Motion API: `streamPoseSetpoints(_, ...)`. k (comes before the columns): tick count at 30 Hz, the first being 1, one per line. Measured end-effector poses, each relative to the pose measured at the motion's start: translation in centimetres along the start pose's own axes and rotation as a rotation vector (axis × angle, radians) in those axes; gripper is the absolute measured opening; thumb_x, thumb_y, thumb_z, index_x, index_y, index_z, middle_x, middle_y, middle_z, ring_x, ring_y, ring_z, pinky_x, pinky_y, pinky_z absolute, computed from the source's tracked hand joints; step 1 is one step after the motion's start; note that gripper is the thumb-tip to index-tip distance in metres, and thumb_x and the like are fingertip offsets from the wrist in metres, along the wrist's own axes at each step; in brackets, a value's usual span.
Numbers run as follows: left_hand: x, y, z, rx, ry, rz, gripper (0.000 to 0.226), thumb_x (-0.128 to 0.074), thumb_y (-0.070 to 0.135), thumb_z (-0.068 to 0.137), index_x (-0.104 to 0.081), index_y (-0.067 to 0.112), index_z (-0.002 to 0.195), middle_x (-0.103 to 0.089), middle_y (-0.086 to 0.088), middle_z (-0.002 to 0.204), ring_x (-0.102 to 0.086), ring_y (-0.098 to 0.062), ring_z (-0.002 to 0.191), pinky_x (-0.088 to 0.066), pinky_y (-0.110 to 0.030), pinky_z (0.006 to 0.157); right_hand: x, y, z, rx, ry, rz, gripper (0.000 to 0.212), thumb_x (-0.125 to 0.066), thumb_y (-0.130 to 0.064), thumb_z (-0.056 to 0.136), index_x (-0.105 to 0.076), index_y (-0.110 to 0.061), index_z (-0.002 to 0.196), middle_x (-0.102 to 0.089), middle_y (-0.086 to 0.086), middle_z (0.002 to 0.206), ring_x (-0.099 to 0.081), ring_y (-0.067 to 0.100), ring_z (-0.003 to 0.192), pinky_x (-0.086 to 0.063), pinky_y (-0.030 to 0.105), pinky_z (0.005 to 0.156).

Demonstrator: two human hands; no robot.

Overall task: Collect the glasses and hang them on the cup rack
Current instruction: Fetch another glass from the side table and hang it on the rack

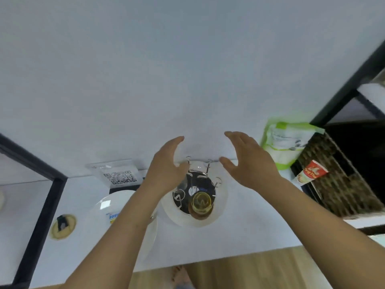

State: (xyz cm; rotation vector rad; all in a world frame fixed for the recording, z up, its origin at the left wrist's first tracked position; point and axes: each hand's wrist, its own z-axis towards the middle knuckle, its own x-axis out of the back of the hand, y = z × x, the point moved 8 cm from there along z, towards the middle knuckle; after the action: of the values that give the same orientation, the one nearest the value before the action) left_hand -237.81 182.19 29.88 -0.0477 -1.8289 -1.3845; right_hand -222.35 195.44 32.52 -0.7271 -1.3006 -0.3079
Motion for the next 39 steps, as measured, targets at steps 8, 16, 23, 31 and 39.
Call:
streamPoseSetpoints(8, -16.3, 19.9, -6.8, -0.439, -0.318, 0.198, 0.062, -0.061, 0.017, 0.088, -0.041, 0.028, 0.145, -0.045, 0.009, 0.149, -0.04, -0.01, 0.136, -0.025, -0.018, 0.107, 10.9, 13.0, -15.8, -0.183, 0.233, 0.029, 0.063, -0.06, -0.041, 0.09, -0.038, -0.024, 0.146, -0.043, 0.0, 0.151, -0.04, 0.021, 0.137, -0.045, 0.039, 0.101)
streamPoseSetpoints(16, -40.2, 37.5, -22.7, -0.88, -0.83, 0.265, 0.054, -0.059, 0.03, 0.089, -0.044, 0.036, 0.141, -0.05, 0.019, 0.142, -0.047, -0.002, 0.128, -0.041, -0.027, 0.106, 17.7, 29.6, -44.0, -0.714, 0.428, -0.008, 0.057, -0.06, -0.037, 0.092, -0.041, -0.023, 0.144, -0.044, 0.001, 0.15, -0.047, 0.026, 0.129, -0.049, 0.041, 0.092)
streamPoseSetpoints(23, -56.1, 48.9, -41.7, -1.262, -1.18, 0.225, 0.05, -0.062, 0.028, 0.089, -0.048, 0.039, 0.136, -0.052, 0.017, 0.138, -0.05, -0.004, 0.122, -0.04, -0.019, 0.096, 20.9, 35.3, -71.4, -1.285, 0.655, -0.051, 0.056, -0.059, -0.035, 0.091, -0.042, -0.024, 0.143, -0.048, -0.001, 0.144, -0.051, 0.025, 0.123, -0.043, 0.035, 0.092)
streamPoseSetpoints(31, -69.0, 54.1, -63.7, -1.522, -1.598, 0.11, 0.046, -0.064, 0.02, 0.088, -0.054, 0.028, 0.132, -0.053, 0.012, 0.126, -0.049, -0.009, 0.122, -0.033, -0.02, 0.097, 20.4, 35.1, -95.3, -1.817, 0.68, -0.156, 0.051, -0.059, -0.041, 0.09, -0.047, -0.027, 0.138, -0.045, -0.001, 0.145, -0.046, 0.022, 0.129, -0.049, 0.04, 0.093)
streamPoseSetpoints(39, -82.3, 63.8, -76.9, -1.663, -1.744, 0.044, 0.045, -0.064, 0.018, 0.088, -0.056, 0.023, 0.131, -0.052, 0.015, 0.126, -0.039, 0.014, 0.106, -0.025, 0.007, 0.082, 22.3, 41.1, -111.9, -2.113, 0.732, -0.087, 0.048, -0.06, -0.041, 0.091, -0.05, -0.026, 0.135, -0.043, -0.002, 0.148, -0.045, 0.02, 0.132, -0.05, 0.037, 0.09)
